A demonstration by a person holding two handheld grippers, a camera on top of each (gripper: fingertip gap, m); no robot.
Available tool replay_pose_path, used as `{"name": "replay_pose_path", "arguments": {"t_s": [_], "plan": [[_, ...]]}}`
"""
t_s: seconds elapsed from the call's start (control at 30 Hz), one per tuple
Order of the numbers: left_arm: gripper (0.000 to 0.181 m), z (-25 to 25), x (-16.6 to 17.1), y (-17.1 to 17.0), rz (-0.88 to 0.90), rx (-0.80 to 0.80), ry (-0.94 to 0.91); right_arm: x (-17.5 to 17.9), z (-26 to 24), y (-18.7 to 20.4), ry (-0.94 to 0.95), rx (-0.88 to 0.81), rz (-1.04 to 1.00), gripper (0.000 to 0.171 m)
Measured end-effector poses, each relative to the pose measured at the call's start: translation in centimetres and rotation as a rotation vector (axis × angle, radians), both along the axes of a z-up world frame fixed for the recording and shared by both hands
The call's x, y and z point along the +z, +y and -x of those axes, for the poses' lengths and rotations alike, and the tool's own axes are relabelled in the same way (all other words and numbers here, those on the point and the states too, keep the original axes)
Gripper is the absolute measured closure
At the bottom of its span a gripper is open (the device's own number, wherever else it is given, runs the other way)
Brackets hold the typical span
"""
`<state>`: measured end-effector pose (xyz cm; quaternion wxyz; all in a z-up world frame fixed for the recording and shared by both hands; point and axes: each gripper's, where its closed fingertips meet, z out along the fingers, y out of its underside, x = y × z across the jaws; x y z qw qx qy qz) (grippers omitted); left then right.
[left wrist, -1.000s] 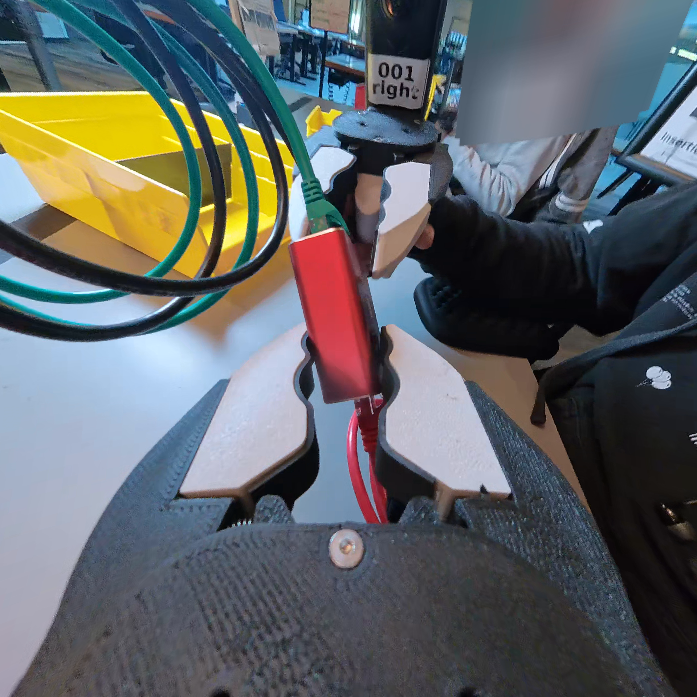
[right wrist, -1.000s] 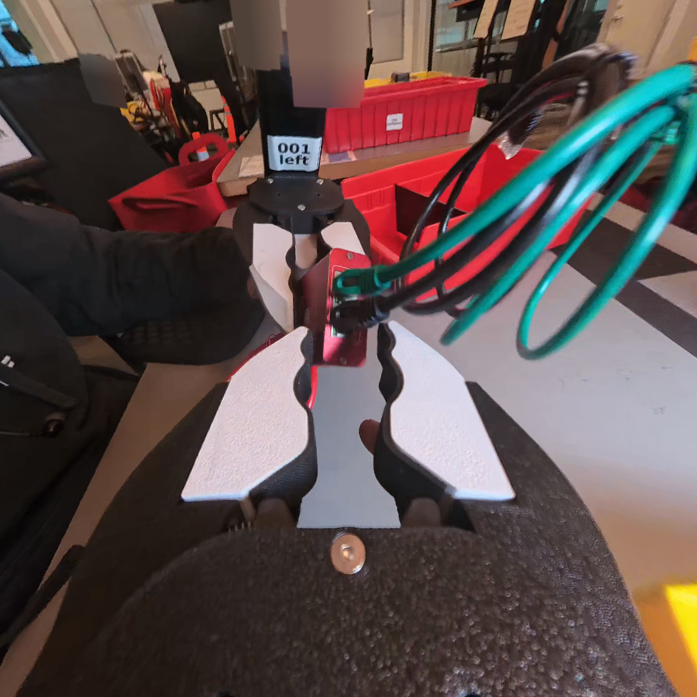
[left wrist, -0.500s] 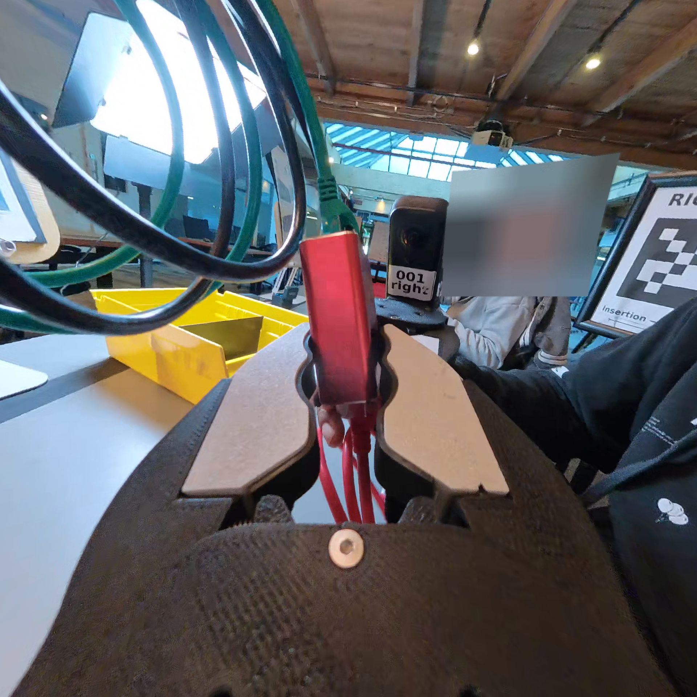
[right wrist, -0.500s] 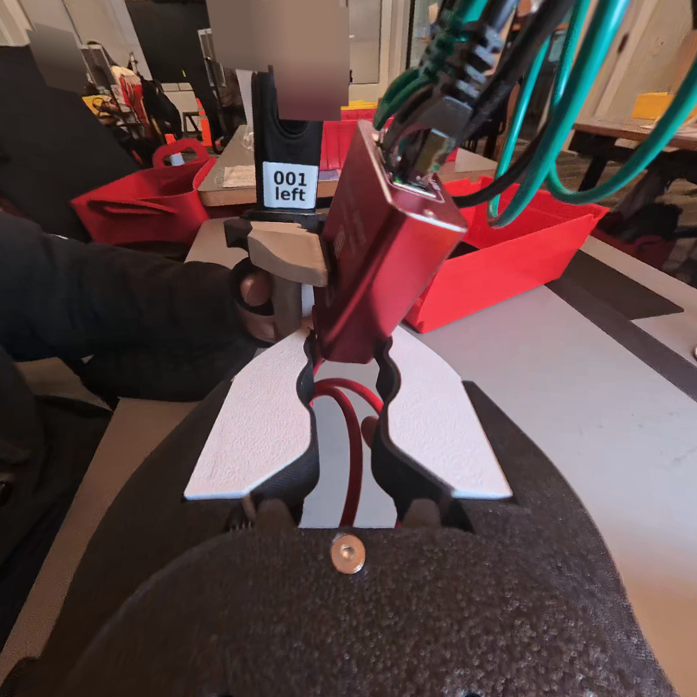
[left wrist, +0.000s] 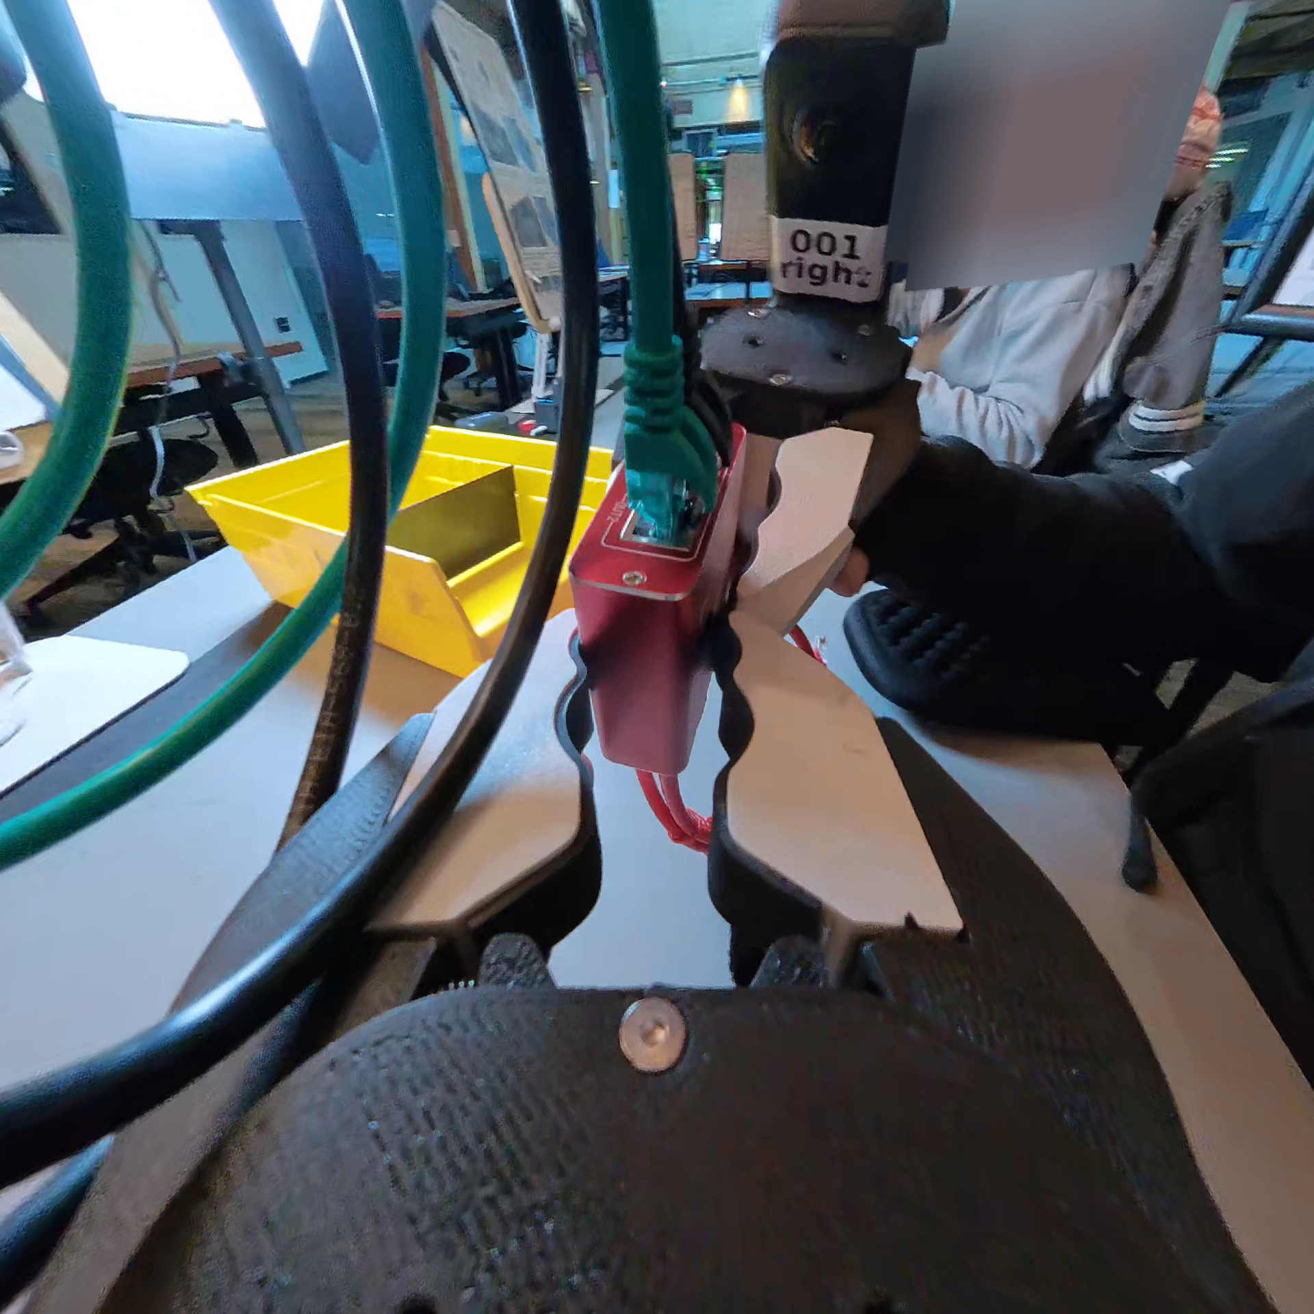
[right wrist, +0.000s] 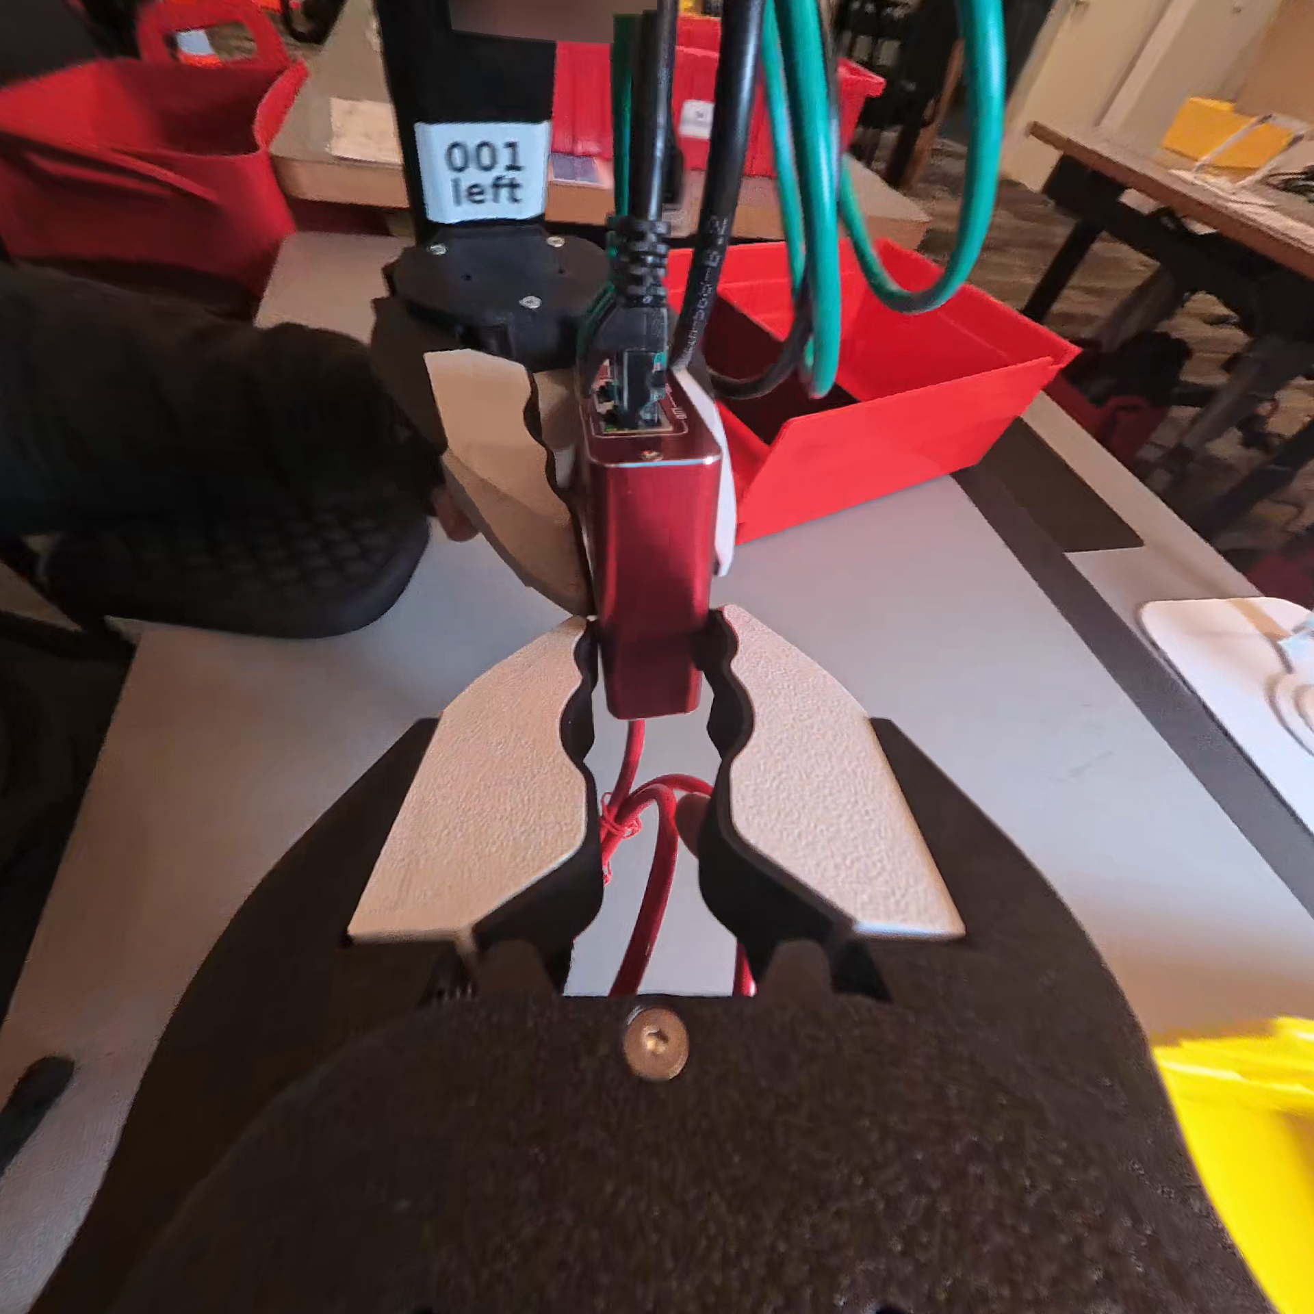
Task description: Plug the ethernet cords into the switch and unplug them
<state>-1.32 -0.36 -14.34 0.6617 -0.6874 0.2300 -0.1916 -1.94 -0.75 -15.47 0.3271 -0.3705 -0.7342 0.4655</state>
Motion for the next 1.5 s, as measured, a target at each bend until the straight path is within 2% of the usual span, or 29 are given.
{"name": "replay_pose_path", "arguments": {"t_s": [0.13, 0.23, 0.33, 0.4, 0.47, 0.6, 0.7, 0.8, 1.23, 1.3, 1.4, 1.5], "plan": [[0.154, 1.9, 0.8, 0.6, -0.025, 0.081, -0.101, 2.5, 0.5, 2.2, 0.151, -0.193, -0.005, 0.136], [0.155, 3.8, 1.4, 0.9, -0.052, 0.148, -0.165, 4.9, -0.6, 0.5, 0.167, -0.167, 0.121, 0.147], [0.154, 4.2, 2.7, 0.6, -0.092, 0.141, -0.245, 1.6, 0.3, -1.1, 0.037, -0.138, 0.093, 0.143], [0.154, 3.8, 3.5, 0.2, -0.121, 0.104, -0.295, 0.0, 1.7, -0.2, 0.051, -0.187, 0.084, 0.139], [0.155, 3.2, 3.9, -0.3, -0.131, 0.061, -0.318, -0.1, 2.3, -0.4, 0.088, -0.141, 0.148, 0.139], [0.155, 2.3, 3.6, -0.6, -0.13, 0.005, -0.299, 1.1, 2.0, -1.3, 0.122, 0.015, 0.338, 0.152], [0.155, 2.0, 3.6, -0.6, -0.12, -0.023, -0.332, 1.3, 1.6, -1.4, 0.137, 0.061, 0.38, 0.155], [0.154, 1.9, 3.5, -0.7, -0.121, -0.026, -0.319, 1.2, 1.6, -1.4, 0.133, 0.051, 0.353, 0.155], [0.155, 2.1, 3.5, -0.8, -0.138, 0.058, -0.175, 0.7, 2.6, -1.4, 0.029, -0.077, 0.591, 0.156], [0.155, 2.3, 3.4, -0.7, -0.138, 0.079, -0.149, 0.5, 2.8, -1.3, 0.052, -0.124, 0.533, 0.156], [0.155, 2.4, 4.1, -1.0, -0.145, 0.06, -0.206, 1.1, 2.9, -1.4, 0.139, -0.169, 0.376, 0.155], [0.155, 2.3, 4.1, -1.0, -0.154, 0.073, -0.181, 0.8, 3.0, -1.5, 0.08, -0.139, 0.517, 0.155]]}}
